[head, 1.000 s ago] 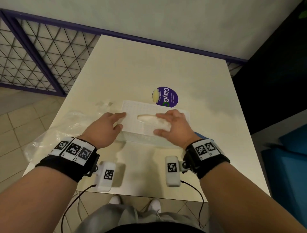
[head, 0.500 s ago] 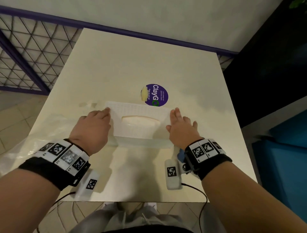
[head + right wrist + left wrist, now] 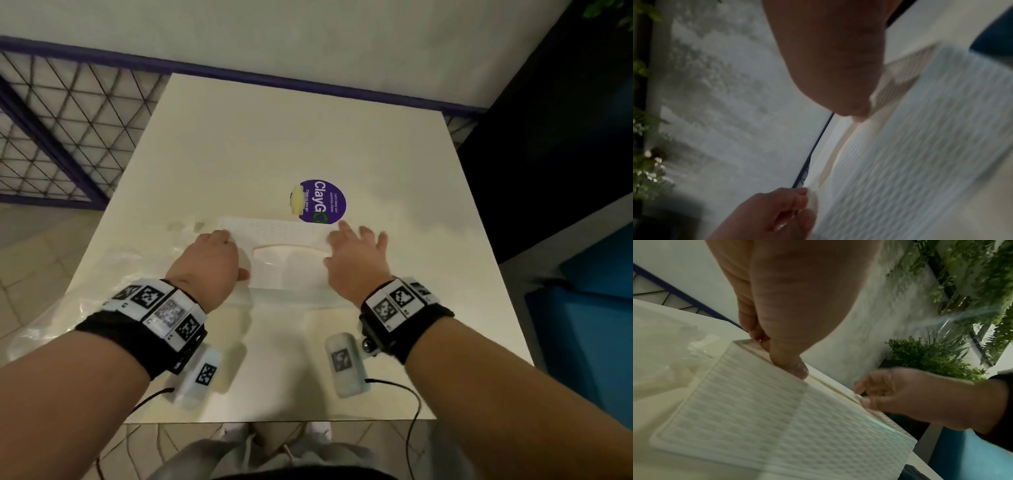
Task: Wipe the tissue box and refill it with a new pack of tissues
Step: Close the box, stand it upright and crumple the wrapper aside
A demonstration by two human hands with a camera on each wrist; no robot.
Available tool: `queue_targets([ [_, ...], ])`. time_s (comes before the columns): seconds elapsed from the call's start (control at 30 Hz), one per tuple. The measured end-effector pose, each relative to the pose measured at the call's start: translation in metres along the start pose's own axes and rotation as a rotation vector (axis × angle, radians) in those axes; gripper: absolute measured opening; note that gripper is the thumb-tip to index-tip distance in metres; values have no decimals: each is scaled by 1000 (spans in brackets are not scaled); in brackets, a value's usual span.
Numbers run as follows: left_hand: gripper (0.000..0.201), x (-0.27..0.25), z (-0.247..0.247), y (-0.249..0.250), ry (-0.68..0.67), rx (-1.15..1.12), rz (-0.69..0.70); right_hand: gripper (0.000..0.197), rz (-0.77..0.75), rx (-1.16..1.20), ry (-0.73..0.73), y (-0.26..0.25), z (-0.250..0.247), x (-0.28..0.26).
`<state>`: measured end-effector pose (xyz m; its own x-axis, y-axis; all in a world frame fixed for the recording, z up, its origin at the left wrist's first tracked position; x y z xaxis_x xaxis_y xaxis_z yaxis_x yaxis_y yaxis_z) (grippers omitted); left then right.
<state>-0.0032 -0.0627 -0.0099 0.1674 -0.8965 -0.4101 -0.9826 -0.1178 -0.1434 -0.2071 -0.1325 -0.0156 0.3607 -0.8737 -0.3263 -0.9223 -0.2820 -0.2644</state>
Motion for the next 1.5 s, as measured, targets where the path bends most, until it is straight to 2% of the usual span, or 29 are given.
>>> queue_targets([
  [0.07, 56, 2, -2, 0, 6, -20, -5, 41, -56, 196, 83, -15, 3, 4],
  [0.1, 56, 3, -2, 0, 8, -43, -10, 44, -28, 228, 83, -20, 7, 7],
  [0.17, 57, 4, 0, 0, 15, -94, -10, 50, 62, 204, 38, -26, 22, 10],
  [0.27, 61, 6, 1, -2, 30, -151, -3, 50, 144, 223, 54, -32, 38, 12],
  [0.4, 57, 5, 2, -1, 30, -184, 5, 52, 232, 266, 29, -42, 36, 16],
  [0.53, 56, 7, 6, 0, 40, -201, 5, 58, 230, 290, 20, -41, 36, 14],
  [0.7, 53, 13, 7, 1, 73, -184, 5, 49, 273, 305, 26, -45, 35, 21],
  [0.97, 49, 8, 2, 5, 57, -144, -3, 52, 298, 258, -15, -48, 36, 21],
  [1.27, 48, 9, 2, 4, 59, -126, -14, 35, 264, 397, 88, -43, 33, 17],
  [1.5, 45, 12, 5, 4, 62, -103, -8, 26, 292, 578, 54, -51, 19, 15],
])
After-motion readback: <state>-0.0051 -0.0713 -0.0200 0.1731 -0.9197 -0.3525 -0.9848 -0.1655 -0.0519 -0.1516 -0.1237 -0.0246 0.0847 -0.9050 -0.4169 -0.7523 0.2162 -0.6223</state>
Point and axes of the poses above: each hand's wrist, its own x-axis towards the middle knuckle, its own z-axis out of the palm, y = z × x, the point moved 1 cm from there along x, towards the middle knuckle, and after that the axes turned 14 degrees about x, right-handed, at the moved point
